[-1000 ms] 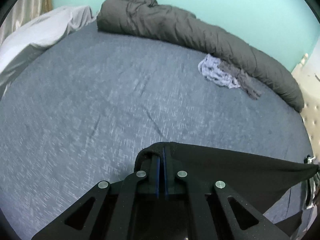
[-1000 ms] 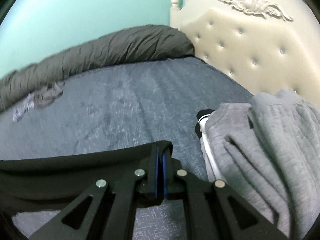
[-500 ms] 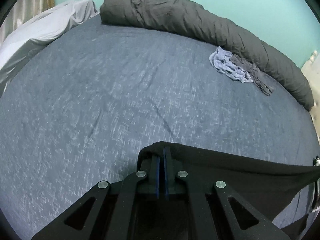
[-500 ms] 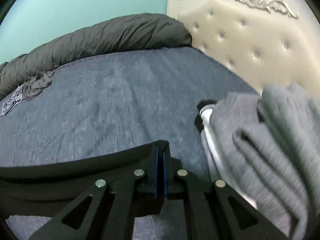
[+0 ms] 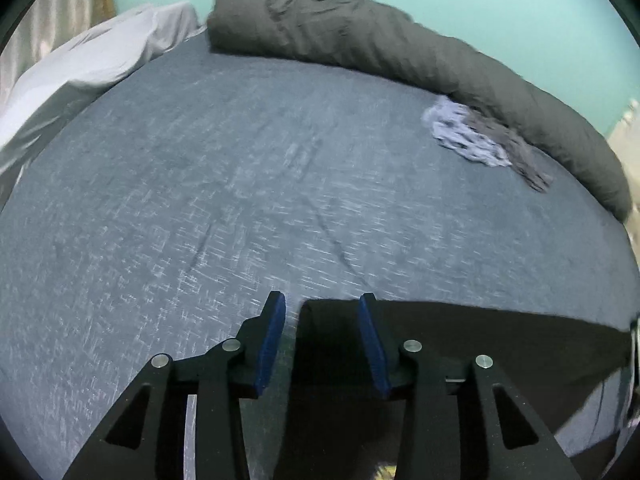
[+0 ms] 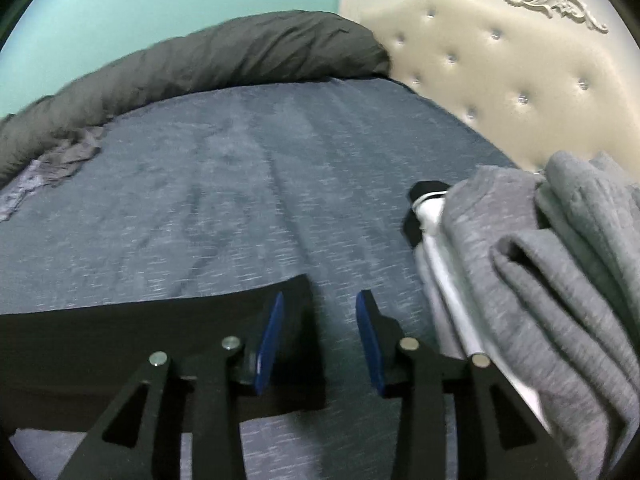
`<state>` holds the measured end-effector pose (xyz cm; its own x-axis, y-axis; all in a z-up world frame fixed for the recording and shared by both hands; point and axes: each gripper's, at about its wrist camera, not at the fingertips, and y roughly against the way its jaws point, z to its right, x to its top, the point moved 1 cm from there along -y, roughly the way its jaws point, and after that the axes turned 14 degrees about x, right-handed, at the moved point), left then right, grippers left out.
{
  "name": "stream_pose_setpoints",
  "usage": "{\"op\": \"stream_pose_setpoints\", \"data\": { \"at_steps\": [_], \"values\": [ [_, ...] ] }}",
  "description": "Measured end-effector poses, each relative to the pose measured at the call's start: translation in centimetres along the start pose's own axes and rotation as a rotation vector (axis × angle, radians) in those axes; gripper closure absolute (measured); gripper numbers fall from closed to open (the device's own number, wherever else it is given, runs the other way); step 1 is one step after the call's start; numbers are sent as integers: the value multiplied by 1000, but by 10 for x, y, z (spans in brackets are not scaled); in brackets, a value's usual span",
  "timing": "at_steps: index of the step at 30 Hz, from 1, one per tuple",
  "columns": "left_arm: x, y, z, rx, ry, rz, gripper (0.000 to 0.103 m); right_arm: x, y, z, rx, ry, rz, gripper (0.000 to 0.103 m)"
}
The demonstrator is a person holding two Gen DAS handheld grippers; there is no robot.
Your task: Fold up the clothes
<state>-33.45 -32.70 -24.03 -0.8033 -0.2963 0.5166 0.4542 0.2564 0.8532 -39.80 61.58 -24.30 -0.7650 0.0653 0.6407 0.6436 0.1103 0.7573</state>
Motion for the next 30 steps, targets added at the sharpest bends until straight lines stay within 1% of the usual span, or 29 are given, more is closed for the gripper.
{"op": "stream_pose_setpoints", "data": {
  "at_steps": [3, 5, 7, 10, 12, 16, 18, 19, 22, 23, 25, 28, 29, 30],
  "values": [
    [-17, 10, 33, -78, -123, -30, 61, -15, -4, -17, 123, 3, -40, 65],
    [-38, 12, 67, -157, -208, -72, 61, -32, -13, -39, 187, 33, -90, 65],
    [-61, 13, 104, -199, -291, -108, 61, -48, -21, -60, 247, 49, -131, 65],
    [-88, 15, 149, -265, -370, -148, 61, -70, -32, -89, 307, 56, -178, 65],
    [-107, 19, 181, -295, -434, -153, 61, -81, -39, -102, 338, 37, -204, 65],
    [-136, 22, 236, -323, -523, -153, 61, -96, -50, -118, 362, -19, -217, 64],
    [-147, 20, 257, -323, -553, -139, 61, -100, -55, -121, 374, -61, -212, 53],
    [-151, 20, 266, -326, -559, -129, 61, -102, -56, -121, 379, -83, -207, 52],
    [-161, 17, 284, -373, -533, -143, 61, -102, -53, -119, 377, -115, -195, 51],
    [-165, 19, 290, -378, -532, -136, 61, -102, -51, -118, 383, -126, -193, 51],
    [-169, 20, 300, -370, -542, -121, 61, -104, -48, -116, 397, -142, -193, 51],
    [-174, 19, 314, -352, -567, -106, 61, -108, -48, -117, 377, -133, -197, 52],
    [-176, 19, 317, -338, -581, -95, 69, -108, -49, -118, 368, -126, -199, 54],
    [-178, 18, 319, -328, -592, -87, 85, -109, -49, -119, 358, -120, -200, 59]
  ]
}}
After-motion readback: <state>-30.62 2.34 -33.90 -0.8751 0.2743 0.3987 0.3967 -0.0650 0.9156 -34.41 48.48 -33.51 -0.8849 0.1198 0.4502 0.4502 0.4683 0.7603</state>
